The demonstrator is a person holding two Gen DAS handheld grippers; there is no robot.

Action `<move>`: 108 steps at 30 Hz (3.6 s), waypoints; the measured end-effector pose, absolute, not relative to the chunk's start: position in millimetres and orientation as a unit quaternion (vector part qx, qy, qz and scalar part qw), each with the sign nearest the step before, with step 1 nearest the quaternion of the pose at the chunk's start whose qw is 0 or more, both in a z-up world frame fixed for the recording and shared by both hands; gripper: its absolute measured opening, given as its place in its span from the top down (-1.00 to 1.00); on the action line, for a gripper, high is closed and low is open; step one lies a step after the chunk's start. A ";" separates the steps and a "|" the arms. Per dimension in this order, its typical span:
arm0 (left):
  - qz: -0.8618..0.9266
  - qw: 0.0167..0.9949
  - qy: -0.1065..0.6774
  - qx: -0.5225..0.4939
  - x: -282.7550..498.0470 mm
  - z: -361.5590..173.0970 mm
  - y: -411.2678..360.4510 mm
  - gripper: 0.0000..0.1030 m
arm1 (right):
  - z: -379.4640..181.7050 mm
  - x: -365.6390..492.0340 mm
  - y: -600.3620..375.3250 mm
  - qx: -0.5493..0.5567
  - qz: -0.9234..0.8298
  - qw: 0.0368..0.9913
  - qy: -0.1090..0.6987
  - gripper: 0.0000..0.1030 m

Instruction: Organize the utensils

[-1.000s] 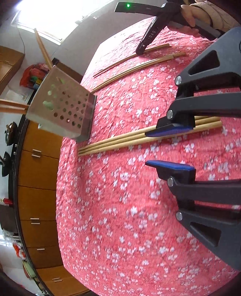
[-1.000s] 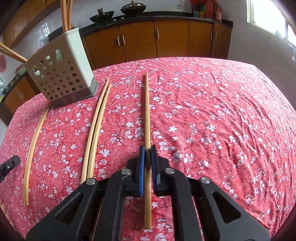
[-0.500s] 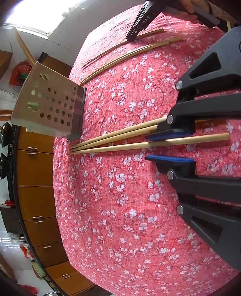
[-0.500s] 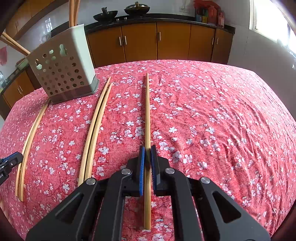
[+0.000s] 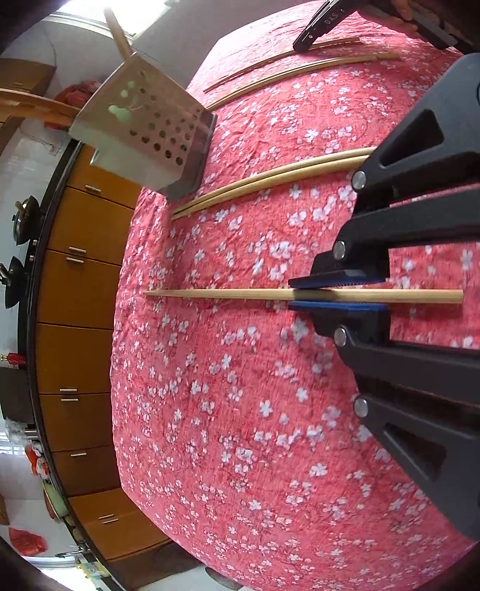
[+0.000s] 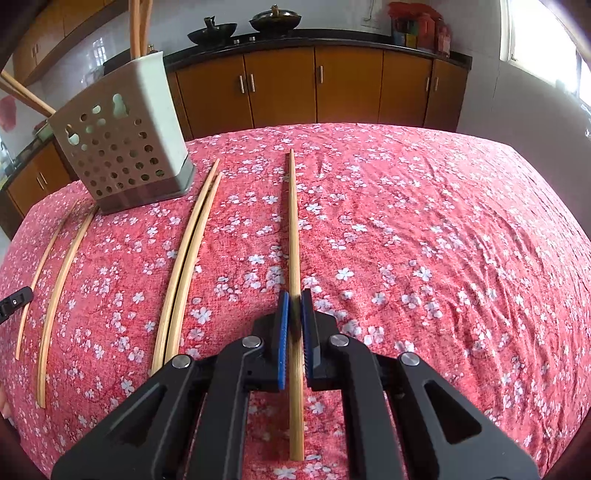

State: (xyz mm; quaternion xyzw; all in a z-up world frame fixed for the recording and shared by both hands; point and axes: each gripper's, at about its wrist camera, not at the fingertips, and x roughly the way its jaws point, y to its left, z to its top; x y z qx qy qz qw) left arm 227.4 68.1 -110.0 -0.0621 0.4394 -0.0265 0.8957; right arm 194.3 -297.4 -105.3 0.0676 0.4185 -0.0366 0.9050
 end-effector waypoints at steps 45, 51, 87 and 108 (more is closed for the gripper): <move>-0.034 0.901 0.426 -0.070 224.4 -109.8 71.5 0.81 | -105.9 196.2 -301.1 0.077 -0.036 0.905 0.418 0.84; -0.034 0.901 0.426 -0.070 224.4 -109.5 71.9 0.81 | -105.9 196.2 -301.0 0.077 -0.036 0.905 0.418 0.84; -0.032 0.901 0.428 -0.062 224.9 -106.4 68.5 0.81 | -105.4 195.0 -300.7 0.080 -0.036 0.905 0.417 0.84; -0.033 0.923 0.383 -0.010 186.1 -60.6 60.6 0.85 | -51.8 157.7 -298.8 0.097 -0.047 0.936 0.336 0.85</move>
